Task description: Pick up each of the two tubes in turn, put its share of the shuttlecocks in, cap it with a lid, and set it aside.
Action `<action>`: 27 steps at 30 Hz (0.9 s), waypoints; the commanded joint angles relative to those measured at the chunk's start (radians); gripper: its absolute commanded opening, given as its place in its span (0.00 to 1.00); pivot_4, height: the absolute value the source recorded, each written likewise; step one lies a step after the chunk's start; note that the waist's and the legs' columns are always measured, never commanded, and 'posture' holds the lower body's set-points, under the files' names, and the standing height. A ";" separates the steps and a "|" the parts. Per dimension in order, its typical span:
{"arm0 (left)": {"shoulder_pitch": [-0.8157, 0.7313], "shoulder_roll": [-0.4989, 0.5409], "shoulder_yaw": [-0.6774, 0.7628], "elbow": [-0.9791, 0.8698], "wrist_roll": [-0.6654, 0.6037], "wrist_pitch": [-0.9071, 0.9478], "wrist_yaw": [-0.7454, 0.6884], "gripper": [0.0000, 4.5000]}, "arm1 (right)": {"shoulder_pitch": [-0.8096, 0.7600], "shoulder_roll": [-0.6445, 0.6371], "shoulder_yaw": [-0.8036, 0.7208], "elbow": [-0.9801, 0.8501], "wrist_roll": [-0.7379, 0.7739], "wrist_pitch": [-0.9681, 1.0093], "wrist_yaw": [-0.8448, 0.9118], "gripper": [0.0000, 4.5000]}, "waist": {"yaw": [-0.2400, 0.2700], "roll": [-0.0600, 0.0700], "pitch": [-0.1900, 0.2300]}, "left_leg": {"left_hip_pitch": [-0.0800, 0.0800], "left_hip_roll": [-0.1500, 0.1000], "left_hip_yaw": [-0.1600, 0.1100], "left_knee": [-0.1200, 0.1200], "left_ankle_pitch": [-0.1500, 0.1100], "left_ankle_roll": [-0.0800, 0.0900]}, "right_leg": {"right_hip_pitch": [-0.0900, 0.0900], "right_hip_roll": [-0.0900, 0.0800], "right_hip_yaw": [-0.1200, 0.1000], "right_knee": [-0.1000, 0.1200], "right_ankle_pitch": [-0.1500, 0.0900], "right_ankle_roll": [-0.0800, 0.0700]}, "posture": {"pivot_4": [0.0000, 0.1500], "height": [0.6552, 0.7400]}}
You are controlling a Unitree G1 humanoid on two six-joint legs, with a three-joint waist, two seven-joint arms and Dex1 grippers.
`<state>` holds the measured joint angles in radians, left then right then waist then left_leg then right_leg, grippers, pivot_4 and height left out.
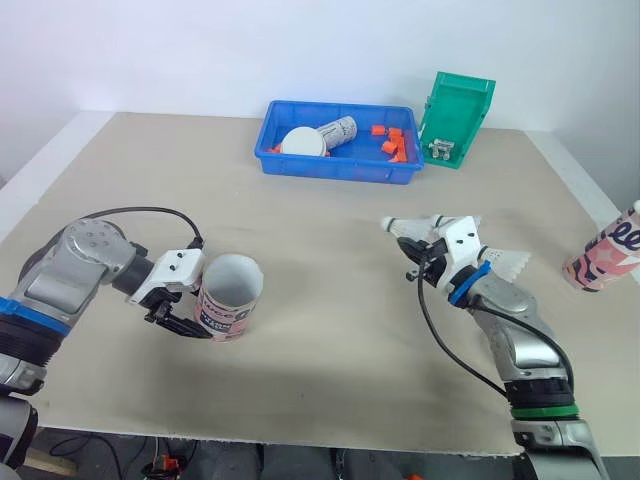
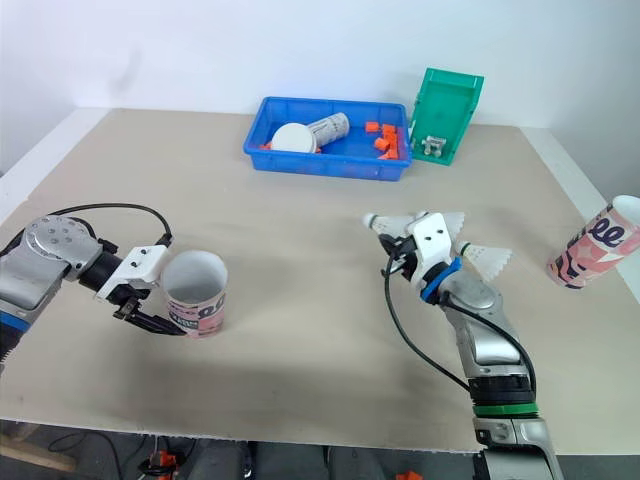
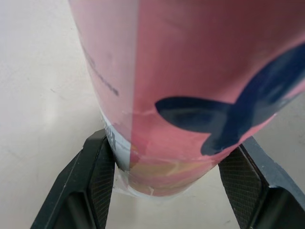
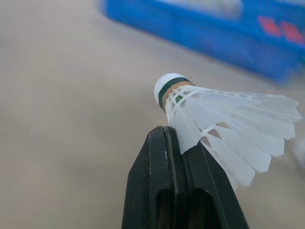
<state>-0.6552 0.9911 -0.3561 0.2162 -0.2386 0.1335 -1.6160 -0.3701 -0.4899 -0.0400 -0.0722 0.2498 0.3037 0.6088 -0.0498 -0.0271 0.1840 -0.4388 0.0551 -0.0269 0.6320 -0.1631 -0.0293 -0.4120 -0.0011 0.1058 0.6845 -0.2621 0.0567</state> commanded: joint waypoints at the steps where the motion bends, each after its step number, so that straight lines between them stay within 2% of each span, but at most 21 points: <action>1: -0.037 0.042 -0.018 0.010 0.010 -0.001 0.002 0.64 | -0.005 -0.084 0.031 -0.254 0.090 0.035 0.151 0.01 | 0.001 0.001 0.000 | 0.000 0.000 0.000 0.000 0.000 0.000 | 0.000 0.000 0.000 0.000 0.000 -0.001 | 1.00 0.57; 4: -0.072 0.051 -0.032 -0.002 -0.032 0.025 0.002 0.64 | -0.026 -0.159 0.055 -0.379 0.148 0.070 0.251 0.01 | 0.002 0.001 0.001 | -0.001 0.000 0.000 0.000 0.000 0.000 | -0.001 0.000 0.000 0.000 0.000 -0.001 | 1.00 0.57; 7: -0.082 0.055 -0.042 0.000 -0.041 0.030 0.002 0.64 | -0.030 -0.181 0.058 -0.401 0.165 0.088 0.264 0.01 | 0.002 0.000 0.000 | -0.001 0.001 0.000 0.001 0.000 0.000 | 0.000 0.000 0.000 0.000 -0.001 -0.001 | 1.00 0.57; 11: -0.137 0.076 -0.107 0.024 -0.015 0.010 0.002 0.64 | -0.178 -0.241 0.085 -0.467 0.215 0.057 0.406 0.01 | 0.002 0.003 0.002 | -0.003 0.000 0.002 0.002 0.000 0.000 | -0.003 -0.001 0.001 0.000 0.001 -0.001 | 1.00 0.57; 18: -0.186 0.086 -0.204 0.046 -0.026 0.028 0.002 0.64 | -0.297 -0.226 0.192 -0.436 0.154 -0.007 0.489 0.01 | 0.003 0.002 0.001 | -0.005 0.003 0.004 0.001 0.000 0.000 | -0.006 0.000 0.000 0.000 0.001 -0.003 | 1.00 0.57; 27: -0.285 0.038 -0.296 0.115 -0.021 0.009 0.002 0.64 | -0.451 -0.148 0.342 -0.302 0.012 -0.130 0.552 0.01 | 0.005 0.002 0.001 | -0.005 0.003 0.005 0.003 0.000 0.000 | -0.007 0.000 0.001 0.001 0.002 -0.002 | 1.00 0.57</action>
<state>-0.9165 1.0342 -0.6362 0.3248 -0.2650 0.1481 -1.6162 -0.7786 -0.6474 0.2985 -0.3848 0.2851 0.2087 1.1533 -0.0449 -0.0254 0.1855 -0.4441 0.0582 -0.0212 0.6357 -0.1627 -0.0297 -0.4189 -0.0011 0.1068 0.6853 -0.2595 0.0547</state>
